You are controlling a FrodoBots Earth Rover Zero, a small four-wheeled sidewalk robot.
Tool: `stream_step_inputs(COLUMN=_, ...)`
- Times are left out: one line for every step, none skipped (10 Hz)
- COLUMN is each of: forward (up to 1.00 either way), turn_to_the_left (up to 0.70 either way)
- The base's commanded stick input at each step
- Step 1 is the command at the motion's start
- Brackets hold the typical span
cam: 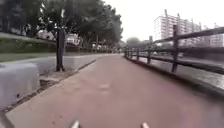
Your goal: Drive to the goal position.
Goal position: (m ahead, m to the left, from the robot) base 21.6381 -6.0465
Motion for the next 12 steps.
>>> stream_step_inputs(forward=0.70, turn_to_the_left=0.00)
stream_step_inputs(forward=0.70, turn_to_the_left=0.00)
stream_step_inputs(forward=0.70, turn_to_the_left=0.00)
stream_step_inputs(forward=0.70, turn_to_the_left=0.00)
stream_step_inputs(forward=0.70, turn_to_the_left=0.00)
stream_step_inputs(forward=0.70, turn_to_the_left=0.00)
stream_step_inputs(forward=0.70, turn_to_the_left=0.00)
stream_step_inputs(forward=0.70, turn_to_the_left=0.00)
stream_step_inputs(forward=0.70, turn_to_the_left=0.00)
stream_step_inputs(forward=0.70, turn_to_the_left=0.00)
stream_step_inputs(forward=0.70, turn_to_the_left=0.00)
stream_step_inputs(forward=0.70, turn_to_the_left=0.00)
